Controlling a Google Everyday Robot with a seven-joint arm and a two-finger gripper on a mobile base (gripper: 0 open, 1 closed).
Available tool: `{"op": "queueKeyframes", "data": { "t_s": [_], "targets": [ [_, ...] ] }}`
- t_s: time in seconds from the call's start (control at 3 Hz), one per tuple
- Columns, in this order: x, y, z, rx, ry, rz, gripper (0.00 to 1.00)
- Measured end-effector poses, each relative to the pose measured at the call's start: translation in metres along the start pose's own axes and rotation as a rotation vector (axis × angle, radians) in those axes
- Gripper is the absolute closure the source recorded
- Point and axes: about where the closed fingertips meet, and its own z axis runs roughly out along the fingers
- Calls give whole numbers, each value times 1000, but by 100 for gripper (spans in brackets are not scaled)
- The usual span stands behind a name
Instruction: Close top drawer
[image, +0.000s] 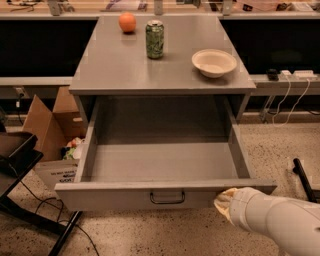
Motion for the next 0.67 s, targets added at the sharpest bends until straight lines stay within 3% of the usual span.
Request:
{"op": "queueKeyframes", "data": {
  "t_s": [0.67],
  "targets": [
    [-5,-18,35,-54,-99,49,100]
  ]
}}
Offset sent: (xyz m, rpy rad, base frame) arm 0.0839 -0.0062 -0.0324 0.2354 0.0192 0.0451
